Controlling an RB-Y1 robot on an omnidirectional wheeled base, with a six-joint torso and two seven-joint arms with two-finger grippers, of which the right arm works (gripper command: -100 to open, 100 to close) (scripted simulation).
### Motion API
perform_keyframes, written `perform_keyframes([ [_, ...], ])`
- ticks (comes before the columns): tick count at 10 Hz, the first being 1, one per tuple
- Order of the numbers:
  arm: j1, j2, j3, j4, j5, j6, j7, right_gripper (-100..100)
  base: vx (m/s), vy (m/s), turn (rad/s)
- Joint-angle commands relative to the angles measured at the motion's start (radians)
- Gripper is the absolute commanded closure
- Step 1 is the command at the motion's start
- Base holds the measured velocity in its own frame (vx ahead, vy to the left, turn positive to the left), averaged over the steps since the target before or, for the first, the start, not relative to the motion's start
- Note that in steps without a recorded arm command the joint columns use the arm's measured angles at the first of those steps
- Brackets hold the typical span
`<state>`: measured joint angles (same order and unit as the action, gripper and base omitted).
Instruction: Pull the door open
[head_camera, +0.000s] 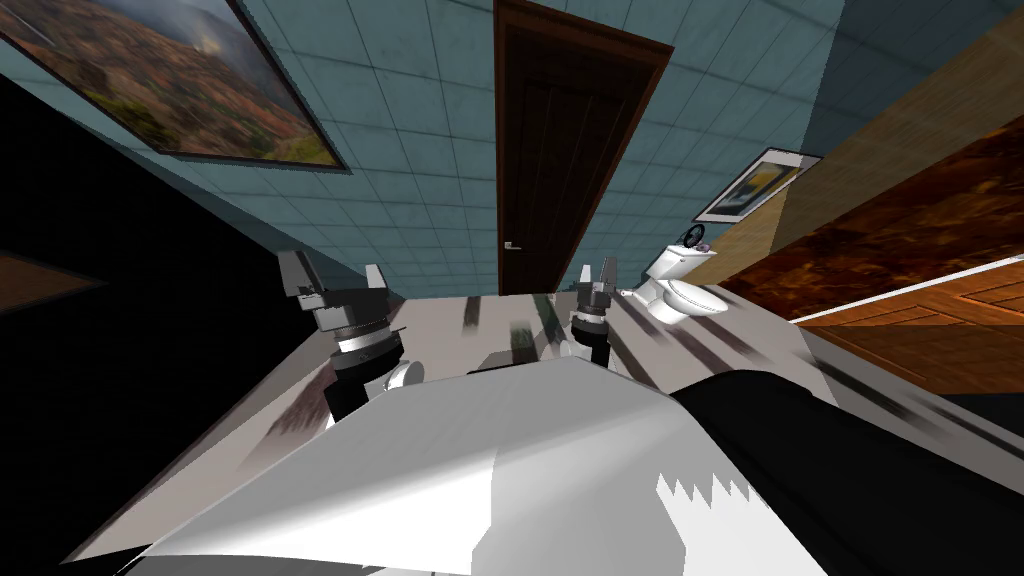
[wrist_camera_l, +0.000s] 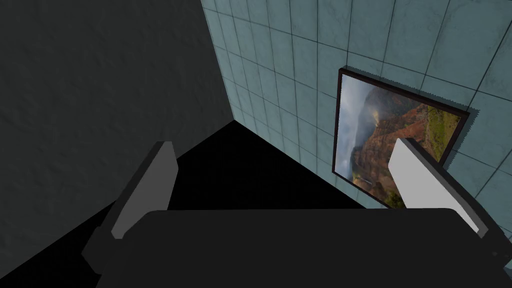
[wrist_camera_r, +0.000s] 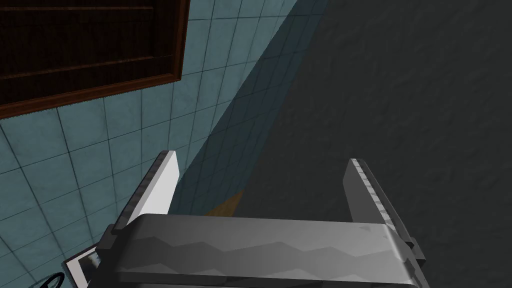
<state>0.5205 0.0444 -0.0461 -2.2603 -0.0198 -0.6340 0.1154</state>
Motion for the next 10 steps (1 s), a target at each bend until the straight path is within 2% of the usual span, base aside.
perform_keyframes([
  [1,-0.011,-0.009,-0.001,0.028,-0.002,-0.003,-0.002,-100,0.139,-0.015,0.054],
  [3,-0.032,-0.024,-0.002,0.077,-0.007,-0.010,-0.006,-100,0.073,0.014,0.003],
  [10,-0.086,-0.056,-0.006,0.206,-0.018,-0.026,-0.017,-100,0.077,0.004,0.018],
])
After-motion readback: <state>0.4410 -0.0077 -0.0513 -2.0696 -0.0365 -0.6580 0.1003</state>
